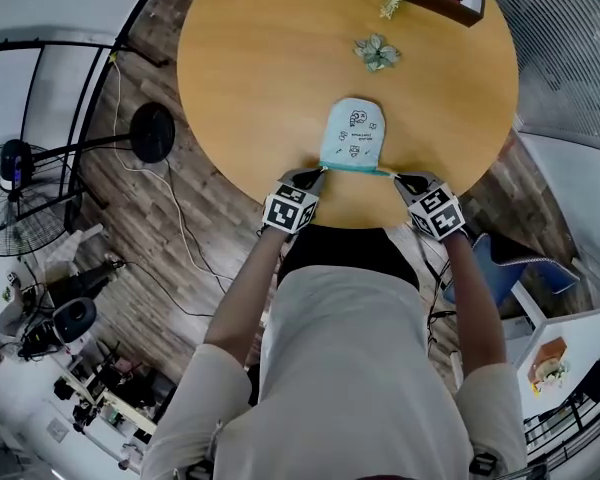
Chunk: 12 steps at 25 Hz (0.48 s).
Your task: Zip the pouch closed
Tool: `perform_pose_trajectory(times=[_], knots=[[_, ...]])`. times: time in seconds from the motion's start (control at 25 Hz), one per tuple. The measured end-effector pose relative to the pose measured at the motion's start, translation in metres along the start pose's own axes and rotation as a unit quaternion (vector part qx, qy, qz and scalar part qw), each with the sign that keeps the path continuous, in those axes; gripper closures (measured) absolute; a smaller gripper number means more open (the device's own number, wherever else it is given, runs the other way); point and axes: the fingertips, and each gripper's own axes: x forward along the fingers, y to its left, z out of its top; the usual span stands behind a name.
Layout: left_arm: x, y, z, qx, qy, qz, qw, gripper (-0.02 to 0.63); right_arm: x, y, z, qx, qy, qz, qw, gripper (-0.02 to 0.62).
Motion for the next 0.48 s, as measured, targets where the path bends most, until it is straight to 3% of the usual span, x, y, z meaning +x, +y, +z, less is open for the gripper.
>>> perform_pose_trajectory(times=[0.08, 0.2, 0.48], knots=[[-0.004, 0.005, -0.004, -0.002, -0.003, 0.013, 0.9999, 0.584, 0.005, 0.002, -0.003, 0.013, -0.002, 0.003, 1.000, 0.575], [-0.019, 0.006, -0.007, -0.010, -0.015, 0.019, 0.9997, 0.583, 0.002, 0.010, 0.000, 0.024, -0.009, 0.002, 1.000, 0.495], [-0.068, -0.004, -0.007, -0.014, -0.061, 0.022, 0.9978, 0.543, -0.024, 0.035, 0.020, 0.026, -0.047, -0.016, 0.998, 0.497]])
